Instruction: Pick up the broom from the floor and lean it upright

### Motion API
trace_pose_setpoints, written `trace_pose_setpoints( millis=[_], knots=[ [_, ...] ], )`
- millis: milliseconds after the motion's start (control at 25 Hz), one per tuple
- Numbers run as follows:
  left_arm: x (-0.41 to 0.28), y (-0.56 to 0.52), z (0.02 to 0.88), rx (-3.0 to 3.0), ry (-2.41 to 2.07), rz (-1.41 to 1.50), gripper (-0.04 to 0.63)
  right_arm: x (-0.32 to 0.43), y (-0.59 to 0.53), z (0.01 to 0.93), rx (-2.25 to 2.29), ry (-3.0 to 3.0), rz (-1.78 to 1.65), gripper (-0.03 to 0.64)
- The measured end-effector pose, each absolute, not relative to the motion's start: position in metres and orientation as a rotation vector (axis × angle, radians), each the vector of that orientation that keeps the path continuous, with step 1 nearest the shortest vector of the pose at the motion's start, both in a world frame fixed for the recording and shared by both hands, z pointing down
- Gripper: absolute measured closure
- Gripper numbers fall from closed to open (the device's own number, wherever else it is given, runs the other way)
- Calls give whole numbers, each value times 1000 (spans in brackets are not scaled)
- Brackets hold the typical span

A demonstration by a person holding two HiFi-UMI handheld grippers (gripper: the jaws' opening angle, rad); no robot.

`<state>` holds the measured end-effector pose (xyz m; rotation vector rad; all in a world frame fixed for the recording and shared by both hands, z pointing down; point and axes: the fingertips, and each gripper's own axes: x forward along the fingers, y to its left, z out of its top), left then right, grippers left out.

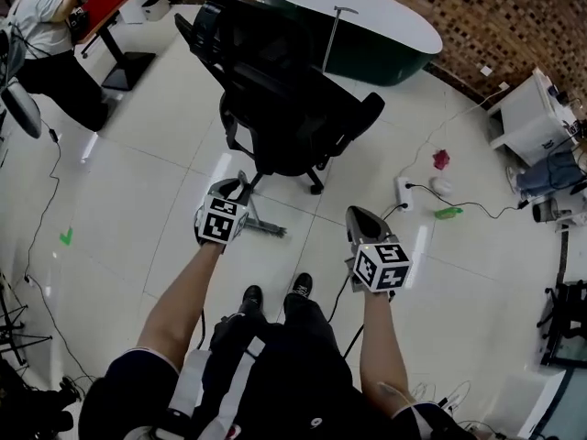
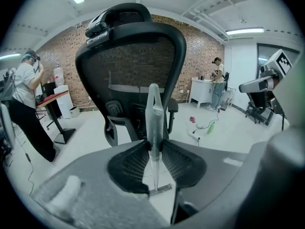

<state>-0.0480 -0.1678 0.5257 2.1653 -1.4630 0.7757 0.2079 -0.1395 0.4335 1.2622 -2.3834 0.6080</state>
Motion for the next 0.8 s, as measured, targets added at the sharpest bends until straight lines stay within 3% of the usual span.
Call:
trace_pose_setpoints(
  millis=[400,800],
  knots=[
    [-102,-192,490,2088,-1623,761,505,109,-174,428,839,-2542,455,617],
    [-208,-241,493,2117,-1591,737,506,-18,-194,429,802,-2514,415,617]
  ],
)
